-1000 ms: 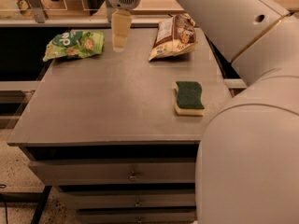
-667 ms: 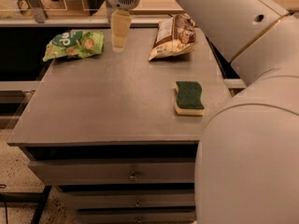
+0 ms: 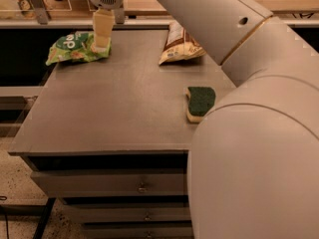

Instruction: Pick green rice chip bag

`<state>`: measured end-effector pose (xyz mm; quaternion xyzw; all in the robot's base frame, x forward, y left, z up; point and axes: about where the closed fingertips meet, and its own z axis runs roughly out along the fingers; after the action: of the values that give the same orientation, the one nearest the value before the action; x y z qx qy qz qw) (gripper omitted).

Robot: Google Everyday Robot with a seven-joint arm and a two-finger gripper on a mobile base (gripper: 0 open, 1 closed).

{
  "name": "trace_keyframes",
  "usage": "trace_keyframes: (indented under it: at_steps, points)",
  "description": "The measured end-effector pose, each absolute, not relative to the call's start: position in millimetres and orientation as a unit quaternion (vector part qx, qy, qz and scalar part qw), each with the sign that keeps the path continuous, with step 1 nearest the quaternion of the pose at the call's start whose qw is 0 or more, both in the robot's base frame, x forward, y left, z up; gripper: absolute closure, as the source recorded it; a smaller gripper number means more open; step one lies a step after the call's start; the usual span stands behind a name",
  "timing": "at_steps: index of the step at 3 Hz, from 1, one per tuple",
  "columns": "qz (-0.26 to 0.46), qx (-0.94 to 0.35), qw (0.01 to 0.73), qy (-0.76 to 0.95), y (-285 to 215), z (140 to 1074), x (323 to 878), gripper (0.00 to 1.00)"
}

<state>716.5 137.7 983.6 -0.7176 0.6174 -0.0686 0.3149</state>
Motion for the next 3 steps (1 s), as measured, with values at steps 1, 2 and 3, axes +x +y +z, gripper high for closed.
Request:
trace_keyframes:
  at_steps: [1, 2, 3]
  points:
    - [-0.083, -0.719, 0.323, 0.61, 171.7, 973.8, 734.3, 0.0]
    - [-0.109, -0.721, 0.315, 0.607, 192.9, 951.0, 751.9, 0.0]
    - [-0.13, -0.721, 0.302, 0.61, 200.0, 926.2, 768.4, 0.0]
